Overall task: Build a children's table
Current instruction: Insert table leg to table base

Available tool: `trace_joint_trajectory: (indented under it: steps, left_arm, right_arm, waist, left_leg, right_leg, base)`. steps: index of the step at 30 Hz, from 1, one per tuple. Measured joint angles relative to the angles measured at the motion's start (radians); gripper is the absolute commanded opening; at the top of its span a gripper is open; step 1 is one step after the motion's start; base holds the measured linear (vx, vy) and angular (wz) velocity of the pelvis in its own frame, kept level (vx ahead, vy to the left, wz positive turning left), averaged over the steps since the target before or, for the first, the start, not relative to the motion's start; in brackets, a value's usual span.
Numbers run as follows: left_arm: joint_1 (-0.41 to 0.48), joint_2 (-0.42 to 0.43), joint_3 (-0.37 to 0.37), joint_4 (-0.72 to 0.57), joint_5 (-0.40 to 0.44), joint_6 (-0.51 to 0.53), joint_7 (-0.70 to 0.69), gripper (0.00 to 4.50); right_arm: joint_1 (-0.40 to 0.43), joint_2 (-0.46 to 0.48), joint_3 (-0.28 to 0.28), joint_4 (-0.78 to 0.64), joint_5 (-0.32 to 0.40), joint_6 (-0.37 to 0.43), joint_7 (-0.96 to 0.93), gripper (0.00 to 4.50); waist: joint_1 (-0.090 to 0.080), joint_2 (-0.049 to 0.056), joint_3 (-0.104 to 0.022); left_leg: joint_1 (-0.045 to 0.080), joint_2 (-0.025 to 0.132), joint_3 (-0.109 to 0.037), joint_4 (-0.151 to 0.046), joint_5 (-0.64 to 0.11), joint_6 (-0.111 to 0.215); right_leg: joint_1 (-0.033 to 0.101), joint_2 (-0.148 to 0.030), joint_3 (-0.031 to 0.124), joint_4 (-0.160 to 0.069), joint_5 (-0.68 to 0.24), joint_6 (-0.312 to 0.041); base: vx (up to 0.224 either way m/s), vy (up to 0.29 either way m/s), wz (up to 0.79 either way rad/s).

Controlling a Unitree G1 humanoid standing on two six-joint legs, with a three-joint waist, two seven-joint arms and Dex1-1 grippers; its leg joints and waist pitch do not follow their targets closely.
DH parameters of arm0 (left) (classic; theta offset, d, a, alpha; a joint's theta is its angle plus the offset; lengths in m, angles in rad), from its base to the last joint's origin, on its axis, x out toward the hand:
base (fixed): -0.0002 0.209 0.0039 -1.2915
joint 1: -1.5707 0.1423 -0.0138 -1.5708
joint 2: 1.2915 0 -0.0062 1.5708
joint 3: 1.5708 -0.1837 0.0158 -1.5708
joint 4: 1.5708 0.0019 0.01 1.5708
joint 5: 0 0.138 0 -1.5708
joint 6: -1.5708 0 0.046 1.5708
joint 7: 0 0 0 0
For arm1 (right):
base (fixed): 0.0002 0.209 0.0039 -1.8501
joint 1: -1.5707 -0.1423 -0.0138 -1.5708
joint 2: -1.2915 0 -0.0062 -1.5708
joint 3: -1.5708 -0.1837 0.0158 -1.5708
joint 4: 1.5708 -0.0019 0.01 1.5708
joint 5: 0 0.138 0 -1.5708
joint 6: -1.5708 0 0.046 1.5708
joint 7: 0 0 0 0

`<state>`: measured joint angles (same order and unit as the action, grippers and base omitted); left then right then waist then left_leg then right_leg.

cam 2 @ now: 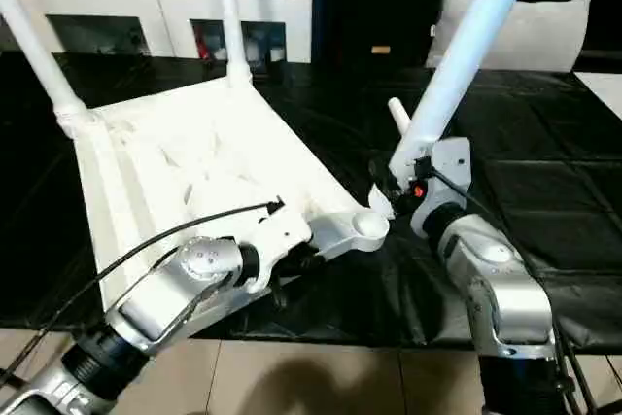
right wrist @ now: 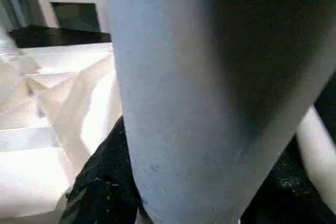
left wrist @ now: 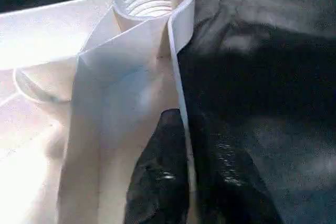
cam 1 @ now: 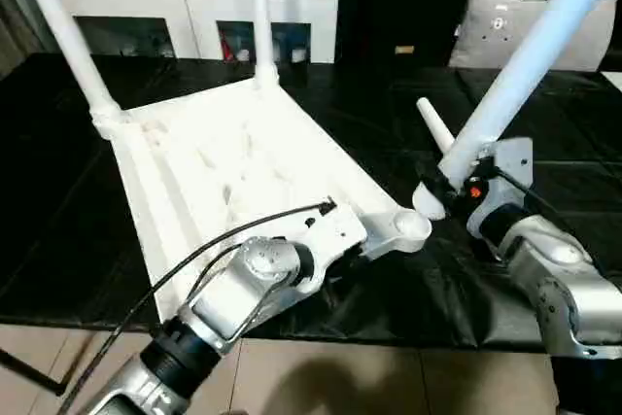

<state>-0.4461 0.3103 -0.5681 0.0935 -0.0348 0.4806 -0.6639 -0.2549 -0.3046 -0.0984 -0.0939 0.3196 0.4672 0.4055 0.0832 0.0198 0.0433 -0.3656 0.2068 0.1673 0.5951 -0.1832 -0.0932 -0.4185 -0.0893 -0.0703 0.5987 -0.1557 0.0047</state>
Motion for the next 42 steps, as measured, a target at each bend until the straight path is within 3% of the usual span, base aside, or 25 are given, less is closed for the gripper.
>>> trace_joint_trajectory:
  steps: [5, 9, 13, 23, 26, 27, 36, 42]
  left_arm:
    - [0.018, 0.160, 0.040, 0.039, 0.003, -0.201, -0.138, 0.00]
    - [0.050, 0.212, 0.091, 0.035, -0.043, -0.226, -0.233, 0.00]
    - [0.057, 0.213, 0.101, 0.047, -0.058, -0.243, -0.246, 0.00]
    - [0.043, 0.156, 0.150, 0.159, -0.079, -0.272, -0.283, 0.00]
    - [0.034, 0.152, 0.147, 0.179, -0.073, -0.280, -0.281, 0.00]
    - [0.031, 0.150, 0.147, 0.184, -0.072, -0.277, -0.282, 0.44]
    - [0.009, 0.136, 0.164, 0.233, -0.068, -0.274, -0.292, 0.88]
    - [0.003, 0.135, 0.170, 0.248, -0.069, -0.282, -0.327, 0.46]
  right_arm:
    - [0.001, -0.031, 0.050, 0.000, 0.014, -0.007, 0.096, 1.91]
    - [0.001, -0.025, 0.073, 0.002, 0.035, -0.019, 0.164, 1.91]
    - [-0.013, -0.011, 0.078, 0.039, 0.050, -0.019, 0.193, 1.91]
    - [-0.046, -0.056, 0.186, 0.108, 0.059, 0.010, 0.359, 1.91]
    - [-0.068, -0.056, 0.193, 0.108, 0.056, 0.009, 0.366, 1.91]
    - [-0.072, -0.057, 0.194, 0.109, 0.054, 0.009, 0.365, 1.91]
    - [-0.093, -0.061, 0.207, 0.184, -0.007, -0.016, 0.345, 1.91]
    - [-0.093, -0.069, 0.220, 0.184, -0.010, -0.014, 0.359, 1.91]
  waist:
    - [0.005, 0.000, 0.000]
    - [0.006, -0.001, -0.001]
    - [0.006, -0.002, -0.001]
    - [0.006, 0.001, -0.003]
    - [0.005, 0.001, -0.003]
    - [0.005, 0.001, -0.004]
    - [0.003, -0.002, -0.003]
    - [0.001, -0.003, -0.003]
  left_leg:
    - [0.000, 0.000, -0.001, -0.001, 0.000, 0.000]
    - [-0.001, -0.001, 0.000, -0.001, -0.001, 0.001]
    - [-0.001, -0.001, 0.001, -0.003, -0.002, 0.002]
    - [0.007, -0.001, 0.002, -0.003, -0.001, 0.001]
    - [0.009, -0.001, 0.002, -0.003, -0.001, 0.001]
    - [0.012, -0.001, 0.002, -0.003, -0.001, 0.001]
    - [0.015, -0.001, 0.001, -0.003, -0.001, 0.001]
    - [0.015, -0.001, 0.000, -0.003, -0.001, 0.001]
  right_leg:
    - [0.000, 0.000, 0.000, 0.000, 0.000, 0.000]
    - [0.000, -0.002, 0.001, -0.003, 0.000, 0.000]
    - [0.000, -0.002, 0.001, -0.003, 0.000, 0.000]
    - [0.004, -0.002, 0.003, -0.002, 0.000, 0.000]
    - [0.007, -0.002, 0.003, -0.002, 0.000, 0.000]
    - [0.007, -0.002, 0.003, -0.003, 0.000, 0.001]
    - [0.007, -0.002, 0.003, -0.004, 0.000, 0.001]
    - [0.007, -0.002, 0.003, -0.005, 0.000, 0.001]
  base:
    - [0.000, 0.000, 0.00]
    - [0.000, 0.000, 0.00]
    - [0.000, 0.000, 0.00]
    - [0.000, 0.000, 0.00]
    - [0.000, 0.000, 0.00]
    - [0.000, 0.000, 0.00]
    - [0.000, 0.000, 0.00]
    - [0.000, 0.000, 0.00]
